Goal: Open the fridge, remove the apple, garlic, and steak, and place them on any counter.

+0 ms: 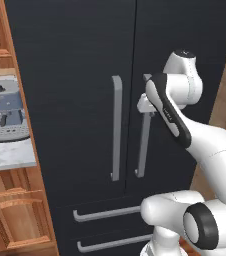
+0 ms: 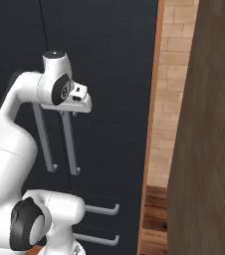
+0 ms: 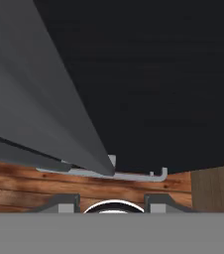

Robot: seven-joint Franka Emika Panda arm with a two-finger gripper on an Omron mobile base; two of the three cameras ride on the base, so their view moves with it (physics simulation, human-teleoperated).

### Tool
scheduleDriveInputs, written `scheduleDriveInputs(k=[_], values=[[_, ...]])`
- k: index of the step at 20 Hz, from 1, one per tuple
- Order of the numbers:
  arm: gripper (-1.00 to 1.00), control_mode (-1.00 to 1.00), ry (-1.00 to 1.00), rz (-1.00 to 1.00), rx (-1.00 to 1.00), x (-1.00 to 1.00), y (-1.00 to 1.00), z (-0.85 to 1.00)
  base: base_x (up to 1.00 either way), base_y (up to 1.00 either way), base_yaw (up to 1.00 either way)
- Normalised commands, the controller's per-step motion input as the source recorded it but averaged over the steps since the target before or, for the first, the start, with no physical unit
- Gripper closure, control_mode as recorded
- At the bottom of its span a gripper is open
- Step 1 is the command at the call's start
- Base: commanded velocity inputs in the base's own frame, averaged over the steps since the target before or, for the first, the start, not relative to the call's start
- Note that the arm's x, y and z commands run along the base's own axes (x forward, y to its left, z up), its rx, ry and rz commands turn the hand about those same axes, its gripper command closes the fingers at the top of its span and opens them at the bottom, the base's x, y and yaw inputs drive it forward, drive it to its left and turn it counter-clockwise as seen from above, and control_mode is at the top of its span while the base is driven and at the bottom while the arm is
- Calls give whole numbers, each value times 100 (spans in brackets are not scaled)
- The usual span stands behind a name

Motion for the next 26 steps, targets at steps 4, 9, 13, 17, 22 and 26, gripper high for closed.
scheduleDriveInputs(k=[4,9,13,17,22,26], values=[[-100,100,0,0,0,-1,0,0,-29,12,2],[-100,100,0,0,0,0,0,0,-53,63,4],[-100,100,0,0,0,0,0,0,-31,44,2],[-100,100,0,0,0,0,0,0,-12,-2,2],[-100,100,0,0,0,0,0,0,-1,0,0],[-100,100,0,0,0,0,0,0,0,0,0]])
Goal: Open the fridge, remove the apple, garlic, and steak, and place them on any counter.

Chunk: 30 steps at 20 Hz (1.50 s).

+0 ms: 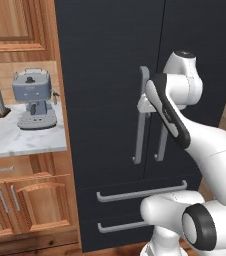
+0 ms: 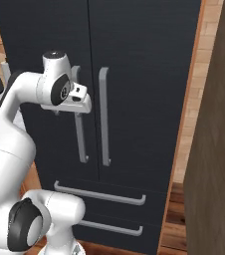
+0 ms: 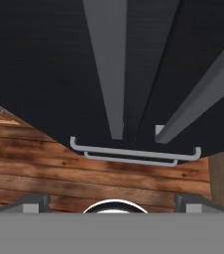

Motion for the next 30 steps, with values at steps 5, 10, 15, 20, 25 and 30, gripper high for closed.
scheduleDriveInputs(k=[5,10,15,20,25,30], values=[[-100,100,0,0,0,0,0,0,-5,-4,0],[-100,100,0,0,0,0,0,0,-4,-17,-1],[-100,-100,-3,-4,1,-19,-59,-5,0,-8,-1],[-100,-100,-6,-5,3,-22,-86,-1,0,0,0],[-100,-100,-6,-7,5,1,-61,-13,0,0,0],[-100,-100,-2,-9,8,41,-11,-20,0,0,0]])
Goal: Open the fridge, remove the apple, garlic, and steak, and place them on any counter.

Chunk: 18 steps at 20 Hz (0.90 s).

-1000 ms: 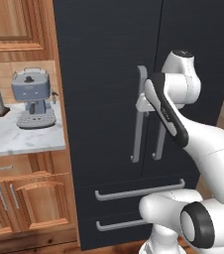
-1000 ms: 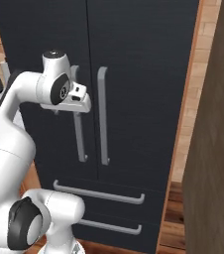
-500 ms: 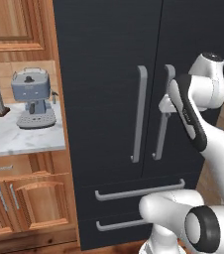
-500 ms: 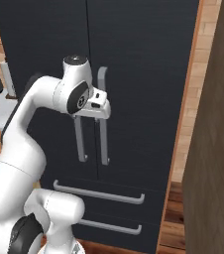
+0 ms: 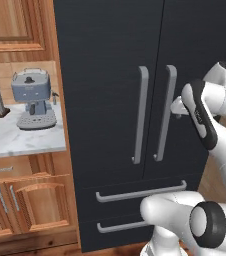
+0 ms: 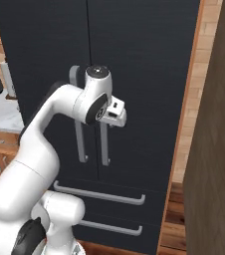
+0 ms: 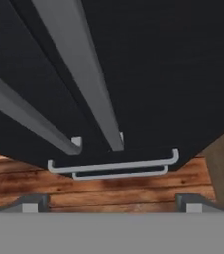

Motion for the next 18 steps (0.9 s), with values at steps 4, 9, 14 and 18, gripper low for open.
scheduleDriveInputs(k=[4,9,14,18], values=[[-100,-100,-22,-5,2,5,0,-2,0,0,0],[-100,-100,-19,-1,0,11,1,0,0,0,0],[-100,-100,-27,0,0,16,6,2,0,0,0],[-100,-100,-3,0,0,35,10,26,0,0,0]])
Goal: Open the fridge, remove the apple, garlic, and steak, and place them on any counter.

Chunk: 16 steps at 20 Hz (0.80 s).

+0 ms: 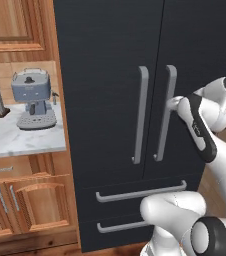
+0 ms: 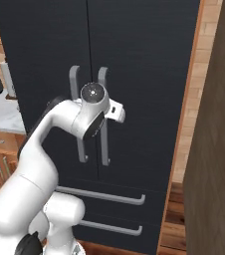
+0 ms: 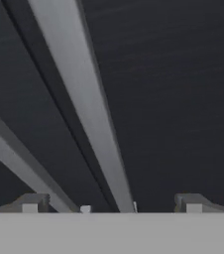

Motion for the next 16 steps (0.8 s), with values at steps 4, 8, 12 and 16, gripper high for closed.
scheduleDriveInputs(k=[4,8,12,16], values=[[-100,-100,0,0,0,36,17,20,0,0,0],[-100,-100,0,0,0,46,6,11,0,0,0],[-100,-100,-1,0,0,49,0,1,0,0,0],[-100,-100,-4,0,0,50,0,0,0,0,0]])
